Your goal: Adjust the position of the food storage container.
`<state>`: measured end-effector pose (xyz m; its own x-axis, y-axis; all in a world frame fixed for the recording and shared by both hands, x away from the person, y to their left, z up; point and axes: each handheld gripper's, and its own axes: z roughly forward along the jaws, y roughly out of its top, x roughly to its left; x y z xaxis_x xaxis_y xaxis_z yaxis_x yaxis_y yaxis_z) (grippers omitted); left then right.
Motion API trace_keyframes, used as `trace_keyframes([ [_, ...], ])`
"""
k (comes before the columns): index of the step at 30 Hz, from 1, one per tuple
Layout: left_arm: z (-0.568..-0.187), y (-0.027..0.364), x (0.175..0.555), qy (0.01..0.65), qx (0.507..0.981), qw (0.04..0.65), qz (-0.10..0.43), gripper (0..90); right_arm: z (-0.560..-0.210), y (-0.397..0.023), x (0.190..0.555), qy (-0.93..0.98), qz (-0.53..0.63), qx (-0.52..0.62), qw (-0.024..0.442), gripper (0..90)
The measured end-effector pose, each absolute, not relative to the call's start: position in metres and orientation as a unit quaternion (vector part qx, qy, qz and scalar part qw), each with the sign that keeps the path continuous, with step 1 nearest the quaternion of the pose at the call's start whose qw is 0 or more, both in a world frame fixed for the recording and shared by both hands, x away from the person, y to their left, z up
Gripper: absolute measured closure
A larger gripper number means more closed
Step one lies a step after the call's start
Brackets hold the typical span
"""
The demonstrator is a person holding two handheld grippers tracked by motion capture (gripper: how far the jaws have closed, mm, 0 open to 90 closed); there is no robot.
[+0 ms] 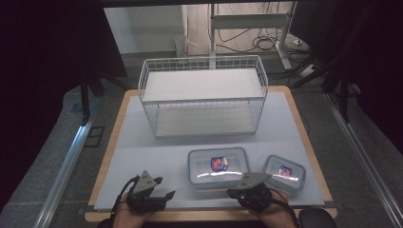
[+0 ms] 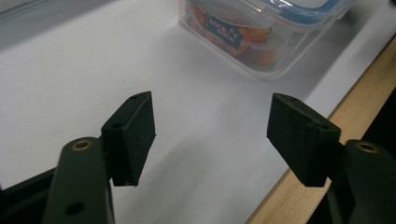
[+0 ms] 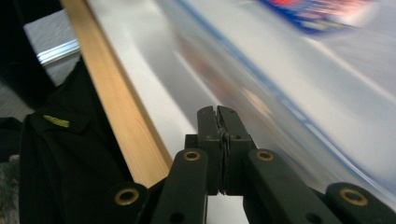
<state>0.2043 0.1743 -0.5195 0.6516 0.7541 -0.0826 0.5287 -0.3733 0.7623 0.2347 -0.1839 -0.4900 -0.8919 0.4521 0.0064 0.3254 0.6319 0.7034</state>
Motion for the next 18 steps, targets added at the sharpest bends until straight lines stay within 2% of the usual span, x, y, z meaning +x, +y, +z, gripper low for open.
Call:
trace_keyframes([
  [1,-0.519,0.173,0.205,0.394,0.816,0.400,0.140,33.8,-0.483,-0.204,0.234,0.890,0.374,0.241,0.103,88.5],
  [3,-0.519,0.172,0.206,0.394,0.814,0.403,0.138,34.9,-0.481,-0.212,0.235,0.886,0.375,0.250,0.110,88.5],
  [4,-0.518,0.171,0.206,0.395,0.813,0.405,0.137,35.6,-0.474,-0.234,0.241,0.871,0.386,0.282,0.119,88.5],
  [6,-0.517,0.170,0.207,0.396,0.811,0.409,0.135,36.1,-0.469,-0.246,0.250,0.858,0.387,0.309,0.135,88.5],
  [12,-0.519,0.169,0.210,0.393,0.816,0.402,0.137,35.2,-0.478,-0.242,0.289,0.857,0.348,0.347,0.158,88.5],
  [16,-0.520,0.172,0.211,0.396,0.815,0.399,0.138,34.6,-0.484,-0.234,0.296,0.864,0.337,0.342,0.151,88.8],
  [18,-0.520,0.173,0.212,0.400,0.814,0.399,0.137,34.6,-0.484,-0.228,0.295,0.867,0.328,0.339,0.164,89.8],
])
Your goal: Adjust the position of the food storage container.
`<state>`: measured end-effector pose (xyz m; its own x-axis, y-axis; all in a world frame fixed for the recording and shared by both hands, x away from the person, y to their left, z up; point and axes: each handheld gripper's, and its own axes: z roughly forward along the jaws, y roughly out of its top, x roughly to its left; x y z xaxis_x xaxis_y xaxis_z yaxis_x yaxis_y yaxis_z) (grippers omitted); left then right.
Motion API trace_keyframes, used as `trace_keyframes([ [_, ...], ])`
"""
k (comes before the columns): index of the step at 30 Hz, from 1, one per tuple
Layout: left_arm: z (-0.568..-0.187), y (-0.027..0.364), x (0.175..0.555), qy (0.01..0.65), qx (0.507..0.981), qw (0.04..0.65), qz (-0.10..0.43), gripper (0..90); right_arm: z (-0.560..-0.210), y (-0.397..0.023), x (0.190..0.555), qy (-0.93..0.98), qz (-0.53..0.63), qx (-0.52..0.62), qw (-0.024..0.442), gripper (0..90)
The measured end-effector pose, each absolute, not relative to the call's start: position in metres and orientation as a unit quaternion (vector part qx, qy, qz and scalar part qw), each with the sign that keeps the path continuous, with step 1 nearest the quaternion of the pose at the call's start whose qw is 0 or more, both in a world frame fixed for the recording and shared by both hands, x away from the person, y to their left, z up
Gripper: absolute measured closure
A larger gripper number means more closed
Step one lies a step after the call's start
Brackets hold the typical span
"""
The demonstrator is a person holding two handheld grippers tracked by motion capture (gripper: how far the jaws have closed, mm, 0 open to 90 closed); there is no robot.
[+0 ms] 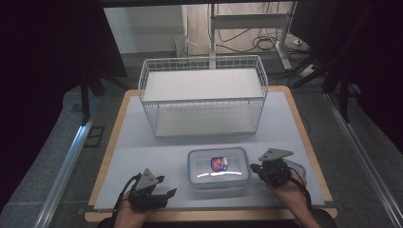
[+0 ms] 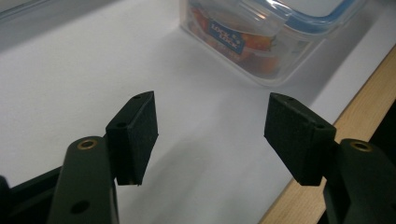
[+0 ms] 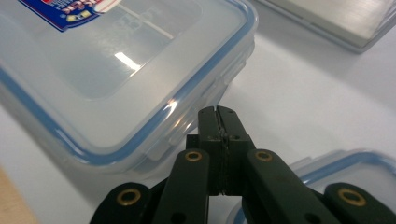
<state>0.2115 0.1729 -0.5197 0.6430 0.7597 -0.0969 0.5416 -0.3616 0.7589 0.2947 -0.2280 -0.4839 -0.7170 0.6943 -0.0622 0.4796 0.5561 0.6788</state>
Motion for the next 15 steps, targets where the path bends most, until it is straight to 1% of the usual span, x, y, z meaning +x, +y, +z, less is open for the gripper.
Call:
trace_keyframes([
  [7,-0.520,0.177,0.218,0.408,0.813,0.391,0.141,35.8,-0.488,-0.220,0.297,0.868,0.331,0.339,0.149,89.9],
  [12,-0.520,0.185,0.221,0.425,0.804,0.392,0.143,40.2,-0.489,-0.208,0.295,0.874,0.334,0.324,0.141,89.9],
  [15,-0.520,0.188,0.221,0.430,0.801,0.392,0.141,41.3,-0.490,-0.207,0.294,0.874,0.335,0.325,0.137,89.9],
])
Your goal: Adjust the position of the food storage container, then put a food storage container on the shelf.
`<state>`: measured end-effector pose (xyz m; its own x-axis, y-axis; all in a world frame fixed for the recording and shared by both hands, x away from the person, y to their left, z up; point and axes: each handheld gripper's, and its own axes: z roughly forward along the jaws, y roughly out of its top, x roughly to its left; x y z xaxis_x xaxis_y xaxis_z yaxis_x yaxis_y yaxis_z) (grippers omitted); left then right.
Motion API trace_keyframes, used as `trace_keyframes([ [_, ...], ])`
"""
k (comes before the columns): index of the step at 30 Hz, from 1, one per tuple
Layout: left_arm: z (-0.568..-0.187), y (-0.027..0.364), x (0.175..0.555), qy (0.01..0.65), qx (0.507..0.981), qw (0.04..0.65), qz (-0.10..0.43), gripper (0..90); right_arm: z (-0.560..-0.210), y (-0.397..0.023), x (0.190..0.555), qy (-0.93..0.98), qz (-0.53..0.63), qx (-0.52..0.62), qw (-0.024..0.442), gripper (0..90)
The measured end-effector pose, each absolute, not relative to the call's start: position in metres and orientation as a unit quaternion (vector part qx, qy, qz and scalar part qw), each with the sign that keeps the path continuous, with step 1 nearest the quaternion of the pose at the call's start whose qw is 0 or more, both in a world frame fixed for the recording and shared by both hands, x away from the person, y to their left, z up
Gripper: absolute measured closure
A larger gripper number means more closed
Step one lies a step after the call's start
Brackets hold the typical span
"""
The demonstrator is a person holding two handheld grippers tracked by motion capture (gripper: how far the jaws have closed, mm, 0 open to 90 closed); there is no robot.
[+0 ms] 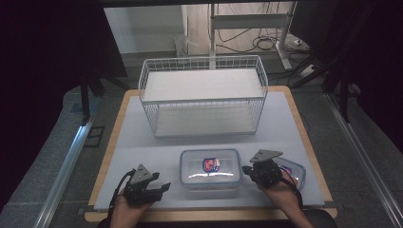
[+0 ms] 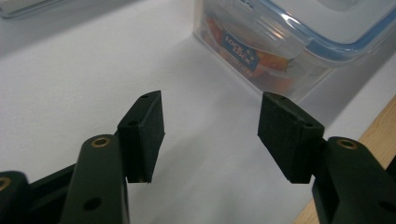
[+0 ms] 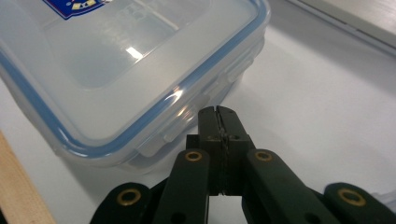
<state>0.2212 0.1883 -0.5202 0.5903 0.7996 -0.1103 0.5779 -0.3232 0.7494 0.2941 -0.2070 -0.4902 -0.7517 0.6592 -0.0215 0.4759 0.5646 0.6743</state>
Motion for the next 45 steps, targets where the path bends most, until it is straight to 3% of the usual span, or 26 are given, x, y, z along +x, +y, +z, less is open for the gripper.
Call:
trace_keyframes([
  [10,-0.520,0.185,0.225,0.420,0.810,0.382,0.149,37.5,-0.488,-0.207,0.291,0.873,0.349,0.317,0.127,87.7],
  [14,-0.510,0.185,0.229,0.405,0.818,0.367,0.176,30.3,-0.476,-0.221,0.298,0.863,0.365,0.322,0.134,72.9],
  [19,-0.512,0.188,0.229,0.415,0.810,0.377,0.173,23.1,-0.474,-0.235,0.299,0.860,0.373,0.322,0.131,52.5],
  [25,-0.515,0.190,0.230,0.422,0.809,0.375,0.163,18.3,-0.477,-0.241,0.297,0.858,0.372,0.331,0.127,41.3],
  [37,-0.494,0.195,0.240,0.415,0.795,0.426,0.116,17.5,-0.468,-0.239,0.296,0.852,0.396,0.334,0.083,40.6],
  [45,-0.492,0.183,0.262,0.398,0.800,0.446,0.043,15.2,-0.468,-0.227,0.300,0.842,0.419,0.339,0.023,31.1],
])
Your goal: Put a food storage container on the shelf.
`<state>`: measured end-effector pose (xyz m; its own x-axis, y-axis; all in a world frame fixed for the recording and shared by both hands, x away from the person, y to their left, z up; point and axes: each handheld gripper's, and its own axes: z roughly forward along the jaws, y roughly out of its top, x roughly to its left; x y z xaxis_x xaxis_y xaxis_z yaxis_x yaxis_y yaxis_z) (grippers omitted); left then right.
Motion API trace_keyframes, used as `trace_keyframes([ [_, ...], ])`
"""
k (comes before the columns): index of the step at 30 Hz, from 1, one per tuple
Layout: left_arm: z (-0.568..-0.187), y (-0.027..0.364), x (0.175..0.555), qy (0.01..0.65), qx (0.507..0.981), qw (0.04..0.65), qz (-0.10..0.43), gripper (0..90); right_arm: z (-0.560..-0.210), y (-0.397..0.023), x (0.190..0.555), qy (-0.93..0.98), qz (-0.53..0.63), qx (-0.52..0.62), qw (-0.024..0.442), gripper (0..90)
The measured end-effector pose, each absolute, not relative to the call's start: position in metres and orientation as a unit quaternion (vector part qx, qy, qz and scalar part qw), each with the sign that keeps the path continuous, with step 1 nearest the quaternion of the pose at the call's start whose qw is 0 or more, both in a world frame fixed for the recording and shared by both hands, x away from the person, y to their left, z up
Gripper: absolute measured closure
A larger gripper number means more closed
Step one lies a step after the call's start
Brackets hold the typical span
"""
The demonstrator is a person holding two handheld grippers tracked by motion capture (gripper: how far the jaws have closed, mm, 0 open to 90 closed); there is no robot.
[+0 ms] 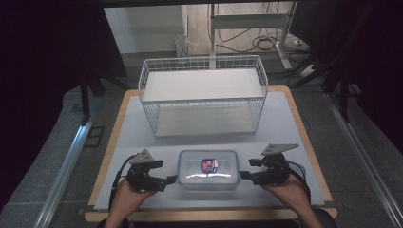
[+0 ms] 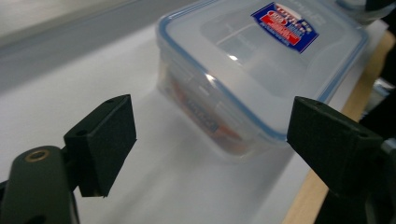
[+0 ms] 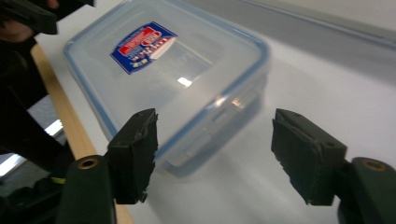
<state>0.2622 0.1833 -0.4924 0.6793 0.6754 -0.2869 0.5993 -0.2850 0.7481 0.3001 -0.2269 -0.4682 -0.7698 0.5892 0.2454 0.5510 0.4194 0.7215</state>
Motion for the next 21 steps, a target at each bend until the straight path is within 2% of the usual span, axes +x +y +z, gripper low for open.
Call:
trace_keyframes([
  [5,-0.497,0.177,0.279,0.394,0.798,0.456,-0.008,15.3,-0.475,-0.216,0.306,0.844,0.411,0.344,-0.008,24.9],
  [11,-0.506,0.165,0.292,0.384,0.810,0.441,-0.037,17.6,-0.489,-0.206,0.316,0.840,0.404,0.359,-0.059,19.0],
  [21,-0.521,0.156,0.311,0.390,0.796,0.445,-0.125,6.4,-0.491,-0.198,0.326,0.835,0.383,0.384,-0.094,16.0],
])
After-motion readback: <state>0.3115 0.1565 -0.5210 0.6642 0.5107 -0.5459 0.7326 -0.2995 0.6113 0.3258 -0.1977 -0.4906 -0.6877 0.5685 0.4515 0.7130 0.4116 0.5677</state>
